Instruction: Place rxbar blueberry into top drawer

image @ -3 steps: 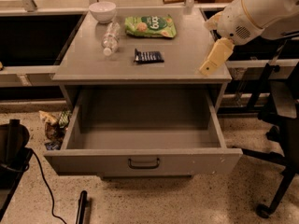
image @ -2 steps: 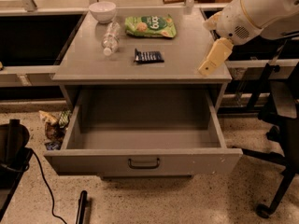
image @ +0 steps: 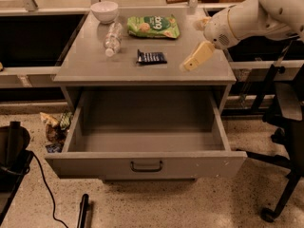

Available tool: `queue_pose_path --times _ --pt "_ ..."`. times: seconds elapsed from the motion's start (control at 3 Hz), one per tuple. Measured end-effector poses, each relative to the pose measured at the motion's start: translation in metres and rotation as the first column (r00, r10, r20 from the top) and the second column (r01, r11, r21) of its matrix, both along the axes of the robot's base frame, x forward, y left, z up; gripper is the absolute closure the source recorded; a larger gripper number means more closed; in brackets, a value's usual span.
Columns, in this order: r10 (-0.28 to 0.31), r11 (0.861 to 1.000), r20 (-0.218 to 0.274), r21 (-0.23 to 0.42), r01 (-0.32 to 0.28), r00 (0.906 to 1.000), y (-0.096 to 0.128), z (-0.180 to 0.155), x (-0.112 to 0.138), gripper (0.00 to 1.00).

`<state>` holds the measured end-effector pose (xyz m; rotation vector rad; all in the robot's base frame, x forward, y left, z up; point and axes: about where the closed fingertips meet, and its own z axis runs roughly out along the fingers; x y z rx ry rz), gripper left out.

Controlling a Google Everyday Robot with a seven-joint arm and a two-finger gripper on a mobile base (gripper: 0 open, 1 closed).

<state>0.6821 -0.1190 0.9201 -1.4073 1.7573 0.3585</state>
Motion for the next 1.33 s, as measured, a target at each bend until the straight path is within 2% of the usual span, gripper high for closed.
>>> queue_pose_path --times 0.33,0.67,1.0,1.33 --pt "0.049 0.992 0.002 0.114 -0.049 0.9988 0.053 -0.031 0.054 0.00" --pt "0.051 0.992 0.001 0.115 -0.051 0.9987 0.055 -0.032 0.055 0.00" --pt "0.034 0.984 0.006 0.174 -0.035 0.9994 0.061 -0.037 0.060 0.00" --pt "-0.006 0.972 0.010 0.233 0.004 0.9999 0.078 -0.050 0.081 0.00"
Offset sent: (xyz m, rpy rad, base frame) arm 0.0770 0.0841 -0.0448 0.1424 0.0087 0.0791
